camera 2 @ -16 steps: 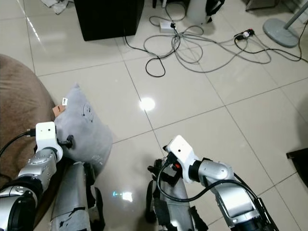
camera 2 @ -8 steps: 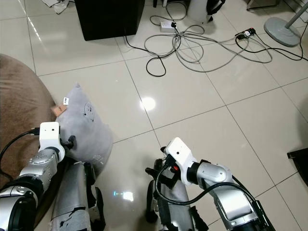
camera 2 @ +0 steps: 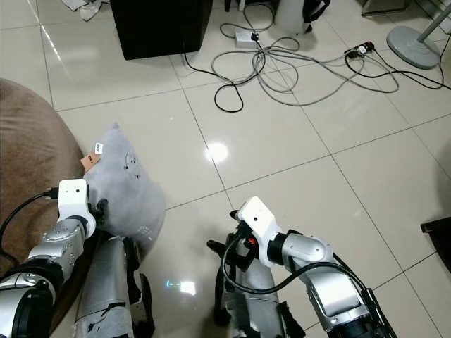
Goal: Move the pillow to the sofa from floor
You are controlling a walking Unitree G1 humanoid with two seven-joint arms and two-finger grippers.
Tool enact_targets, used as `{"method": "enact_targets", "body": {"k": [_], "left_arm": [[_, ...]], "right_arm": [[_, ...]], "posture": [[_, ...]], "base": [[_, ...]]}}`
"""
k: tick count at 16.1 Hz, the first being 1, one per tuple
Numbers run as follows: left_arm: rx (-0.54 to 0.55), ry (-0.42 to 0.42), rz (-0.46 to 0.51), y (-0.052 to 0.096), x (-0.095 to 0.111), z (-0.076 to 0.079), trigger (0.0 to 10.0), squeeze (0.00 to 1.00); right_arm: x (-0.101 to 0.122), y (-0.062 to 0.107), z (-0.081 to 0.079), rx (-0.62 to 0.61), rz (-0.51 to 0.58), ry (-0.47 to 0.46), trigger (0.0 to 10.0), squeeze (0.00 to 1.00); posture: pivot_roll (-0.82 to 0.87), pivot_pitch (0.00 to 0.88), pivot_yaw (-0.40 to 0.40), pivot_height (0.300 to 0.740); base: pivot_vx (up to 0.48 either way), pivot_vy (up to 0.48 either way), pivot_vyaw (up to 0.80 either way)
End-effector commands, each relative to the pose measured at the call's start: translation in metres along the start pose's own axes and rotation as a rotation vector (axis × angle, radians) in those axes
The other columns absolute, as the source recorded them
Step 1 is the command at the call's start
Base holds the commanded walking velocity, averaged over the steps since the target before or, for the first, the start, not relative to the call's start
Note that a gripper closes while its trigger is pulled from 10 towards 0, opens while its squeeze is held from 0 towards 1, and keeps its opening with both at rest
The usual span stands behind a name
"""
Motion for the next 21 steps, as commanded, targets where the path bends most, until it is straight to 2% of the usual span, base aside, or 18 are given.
{"method": "enact_targets", "body": {"k": [1,13,17,20,21], "left_arm": [[0.000,0.006,-0.055,0.003,-0.019,-0.002,0.0,0.00],[-0.028,0.045,-0.056,0.003,-0.022,0.005,0.0,0.00],[-0.088,0.043,-0.071,0.005,-0.031,0.020,0.0,0.00],[-0.141,0.068,-0.071,0.006,-0.034,0.032,0.0,0.00],[-0.177,0.082,-0.070,0.008,-0.038,0.040,0.0,0.00]], "right_arm": [[-0.002,0.002,0.001,-0.010,0.001,-0.012,10.0,0.00],[0.008,0.001,0.000,-0.020,0.019,-0.025,10.0,0.00],[0.009,0.001,0.003,-0.039,0.015,-0.039,10.0,0.00],[0.006,0.000,0.009,-0.076,0.012,-0.052,10.0,0.00],[0.003,-0.001,0.016,-0.118,0.007,-0.062,10.0,0.00]], "posture": [[-0.07,0.315,-0.125,0.576],[-0.05,0.256,-0.117,0.576],[-0.05,0.226,-0.114,0.576],[-0.04,0.197,-0.101,0.576],[-0.02,0.157,-0.081,0.576]], "base": [[0.000,0.000,0.00],[0.000,0.000,0.00],[0.000,0.000,0.00],[0.000,0.000,0.00],[0.000,0.000,0.00]]}}
Point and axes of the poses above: a point about 5 cm out from each wrist's last joint towards the gripper, its own y axis pointing back from the gripper into the wrist, its own x axis along the axis of the wrist's last joint, z = x × y, the point moved 3 cm from there along -y, pointing out of the wrist towards the gripper, and after that the axes turned 13 degrees about y, right-handed, at the moved point
